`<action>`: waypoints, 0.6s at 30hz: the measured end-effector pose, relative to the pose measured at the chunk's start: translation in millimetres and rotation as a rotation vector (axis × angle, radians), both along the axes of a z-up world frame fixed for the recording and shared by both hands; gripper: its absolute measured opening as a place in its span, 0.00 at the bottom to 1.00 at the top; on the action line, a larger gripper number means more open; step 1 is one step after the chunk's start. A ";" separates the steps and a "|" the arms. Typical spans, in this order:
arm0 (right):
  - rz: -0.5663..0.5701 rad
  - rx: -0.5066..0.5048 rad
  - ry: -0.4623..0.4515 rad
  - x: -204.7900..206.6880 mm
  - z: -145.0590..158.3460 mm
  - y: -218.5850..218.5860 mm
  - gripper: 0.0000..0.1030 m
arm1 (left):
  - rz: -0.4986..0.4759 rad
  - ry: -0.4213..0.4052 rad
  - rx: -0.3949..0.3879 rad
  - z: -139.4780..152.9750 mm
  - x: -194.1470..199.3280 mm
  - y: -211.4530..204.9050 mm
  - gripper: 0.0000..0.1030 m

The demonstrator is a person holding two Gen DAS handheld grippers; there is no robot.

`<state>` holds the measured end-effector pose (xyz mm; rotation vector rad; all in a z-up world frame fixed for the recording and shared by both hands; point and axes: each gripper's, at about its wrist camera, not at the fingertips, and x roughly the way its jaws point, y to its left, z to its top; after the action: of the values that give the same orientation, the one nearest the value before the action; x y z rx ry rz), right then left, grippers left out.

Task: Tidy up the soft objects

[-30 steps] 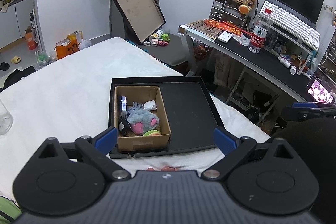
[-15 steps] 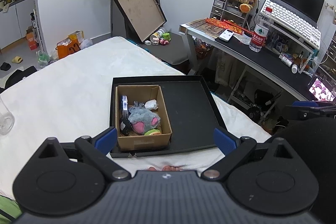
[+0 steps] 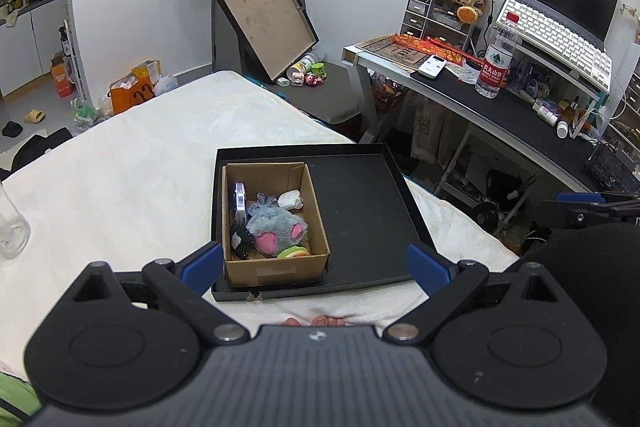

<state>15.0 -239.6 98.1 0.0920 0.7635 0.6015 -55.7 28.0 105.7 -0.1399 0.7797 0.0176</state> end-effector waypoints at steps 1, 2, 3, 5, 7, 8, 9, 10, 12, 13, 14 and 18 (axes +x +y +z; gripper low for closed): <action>-0.001 -0.002 -0.002 -0.3 0.0 0.1 1.00 | 0.001 -0.001 0.003 0.0 -0.4 -0.5 0.95; -0.002 -0.003 -0.003 -0.6 0.2 0.3 1.00 | 0.002 -0.001 0.004 0.2 -0.7 -0.6 0.95; -0.003 -0.004 -0.003 -0.8 0.4 0.6 1.00 | 0.003 -0.001 0.005 0.3 -0.7 -0.7 0.95; -0.003 -0.003 -0.003 -1.0 0.3 0.2 1.00 | 0.002 -0.005 0.008 0.4 -1.0 -0.7 0.95; -0.003 -0.002 -0.002 -1.3 0.5 0.1 1.00 | 0.002 -0.006 0.009 0.5 -1.1 -0.7 0.95; -0.003 -0.002 -0.003 -1.2 0.5 0.0 1.00 | 0.002 -0.006 0.009 0.6 -1.3 -0.2 0.95; -0.003 -0.001 -0.003 -1.4 0.6 0.3 1.00 | 0.002 -0.005 0.008 0.6 -1.3 -0.4 0.95; -0.003 -0.001 -0.002 -1.2 0.4 0.0 1.00 | 0.003 -0.006 0.008 0.7 -1.4 -0.3 0.95; -0.004 -0.002 -0.003 -1.5 0.7 -0.1 1.00 | 0.002 -0.006 0.009 0.6 -1.4 -0.5 0.95; -0.004 -0.002 -0.004 -1.8 1.2 -0.1 1.00 | 0.002 -0.006 0.010 0.7 -1.6 -0.6 0.95; -0.004 -0.004 -0.005 -2.2 1.6 0.3 1.00 | 0.002 -0.007 0.011 1.0 -1.5 -0.4 0.95; -0.004 -0.004 -0.006 -2.8 1.9 0.9 1.00 | 0.005 -0.010 0.014 3.1 -2.8 1.1 0.95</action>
<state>12.2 -238.8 100.0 0.0882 0.7583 0.5965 -58.5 29.1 108.8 -0.1286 0.7688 0.0273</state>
